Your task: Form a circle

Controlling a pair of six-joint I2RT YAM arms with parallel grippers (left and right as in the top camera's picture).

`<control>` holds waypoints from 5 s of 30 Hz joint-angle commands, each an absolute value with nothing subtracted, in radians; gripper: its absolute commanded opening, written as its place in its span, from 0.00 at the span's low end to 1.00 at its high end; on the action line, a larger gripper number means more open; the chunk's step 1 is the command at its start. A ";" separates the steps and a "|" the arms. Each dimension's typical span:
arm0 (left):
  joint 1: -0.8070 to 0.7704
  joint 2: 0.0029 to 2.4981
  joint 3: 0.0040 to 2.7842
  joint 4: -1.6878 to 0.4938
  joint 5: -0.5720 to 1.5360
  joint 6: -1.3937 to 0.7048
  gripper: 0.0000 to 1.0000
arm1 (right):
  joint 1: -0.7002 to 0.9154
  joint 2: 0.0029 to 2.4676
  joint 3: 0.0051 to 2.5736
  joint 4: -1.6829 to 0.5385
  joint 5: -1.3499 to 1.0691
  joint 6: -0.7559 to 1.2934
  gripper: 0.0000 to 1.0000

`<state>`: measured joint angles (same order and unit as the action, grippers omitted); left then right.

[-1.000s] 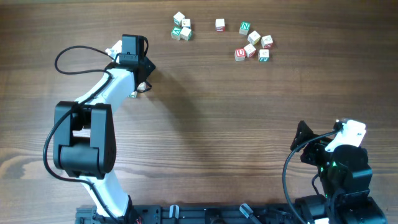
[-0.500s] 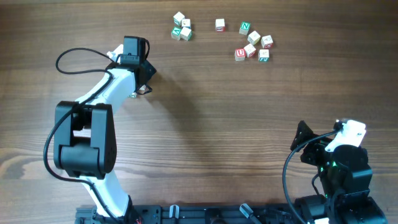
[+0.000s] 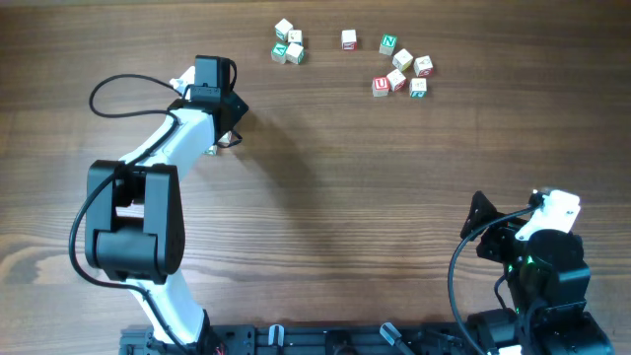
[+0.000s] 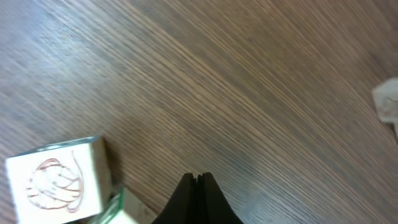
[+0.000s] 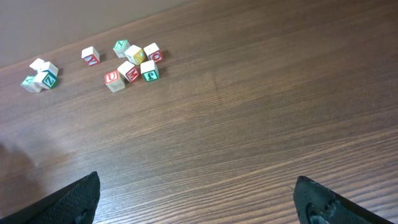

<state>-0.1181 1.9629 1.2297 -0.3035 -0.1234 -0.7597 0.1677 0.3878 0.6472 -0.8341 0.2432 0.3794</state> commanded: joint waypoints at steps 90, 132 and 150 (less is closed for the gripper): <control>-0.141 1.968 1.242 -0.408 -0.156 -0.873 0.04 | 0.169 0.391 0.643 -0.832 0.237 0.369 1.00; -0.140 1.891 1.275 -0.655 -0.258 -1.161 0.04 | 0.169 0.391 0.643 -0.832 0.237 0.369 1.00; -0.113 1.896 1.275 -0.647 -0.305 -1.247 0.04 | 0.169 0.391 0.643 -0.832 0.237 0.369 1.00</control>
<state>-0.1162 1.8805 1.2701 -0.6476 -0.2714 -1.2110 0.1677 0.3878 0.6472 -0.8341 0.2432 0.3794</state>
